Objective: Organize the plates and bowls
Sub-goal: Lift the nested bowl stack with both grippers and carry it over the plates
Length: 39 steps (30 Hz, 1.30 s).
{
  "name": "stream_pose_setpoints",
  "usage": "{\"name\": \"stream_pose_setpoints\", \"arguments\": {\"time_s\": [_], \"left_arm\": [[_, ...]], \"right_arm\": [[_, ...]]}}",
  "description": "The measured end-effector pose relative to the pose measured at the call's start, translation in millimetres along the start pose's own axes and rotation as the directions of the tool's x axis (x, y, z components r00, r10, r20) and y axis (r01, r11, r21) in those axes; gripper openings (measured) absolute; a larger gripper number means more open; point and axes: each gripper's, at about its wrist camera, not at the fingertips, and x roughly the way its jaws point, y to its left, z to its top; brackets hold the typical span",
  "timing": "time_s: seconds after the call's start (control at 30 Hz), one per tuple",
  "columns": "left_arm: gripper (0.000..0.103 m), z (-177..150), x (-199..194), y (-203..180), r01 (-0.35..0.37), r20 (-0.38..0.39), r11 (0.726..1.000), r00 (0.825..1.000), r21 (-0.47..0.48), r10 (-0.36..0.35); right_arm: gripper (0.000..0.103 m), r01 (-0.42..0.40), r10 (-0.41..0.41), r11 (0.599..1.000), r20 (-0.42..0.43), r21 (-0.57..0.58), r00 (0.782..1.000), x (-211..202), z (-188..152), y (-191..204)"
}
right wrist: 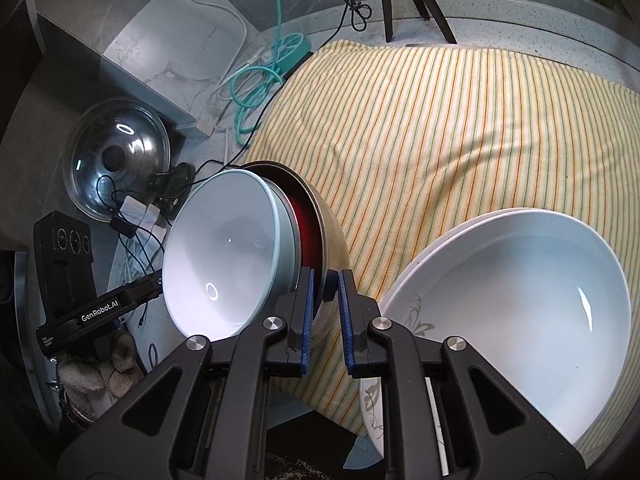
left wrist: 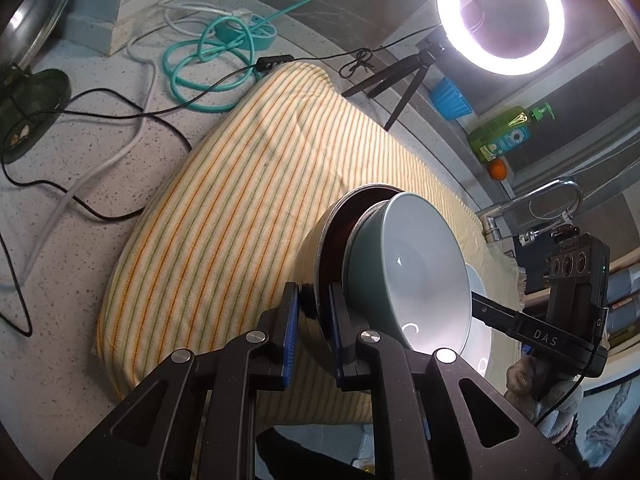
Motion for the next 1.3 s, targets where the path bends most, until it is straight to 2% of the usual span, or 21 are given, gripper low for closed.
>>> {"name": "stream_pose_setpoints", "arguments": {"time_s": [0.3,0.53,0.93,1.3], "left_arm": [[0.011,10.3,-12.5,-33.6,0.036,0.03,0.997,0.999,0.069,-0.038],[0.011,13.1,-8.3,-66.1,0.073,0.018,0.988,0.997,0.138,-0.076],[0.011,0.6,27.2,-116.1,0.14,-0.075,0.965,0.989,0.22,-0.126],[0.011,-23.2,55.5,-144.7,0.167,-0.15,0.956,0.98,0.241,-0.133]], "right_arm": [[0.014,0.003,-0.004,1.0,0.061,0.011,0.998,-41.2,2.6,-4.2],[0.014,0.017,-0.022,0.999,0.116,0.049,0.993,-75.3,-4.2,-22.8],[0.014,0.069,-0.095,0.985,0.157,0.16,0.983,-118.4,-34.7,-72.0],[0.014,0.098,-0.13,0.971,0.136,0.22,0.982,-135.7,-62.1,-110.8]]}}
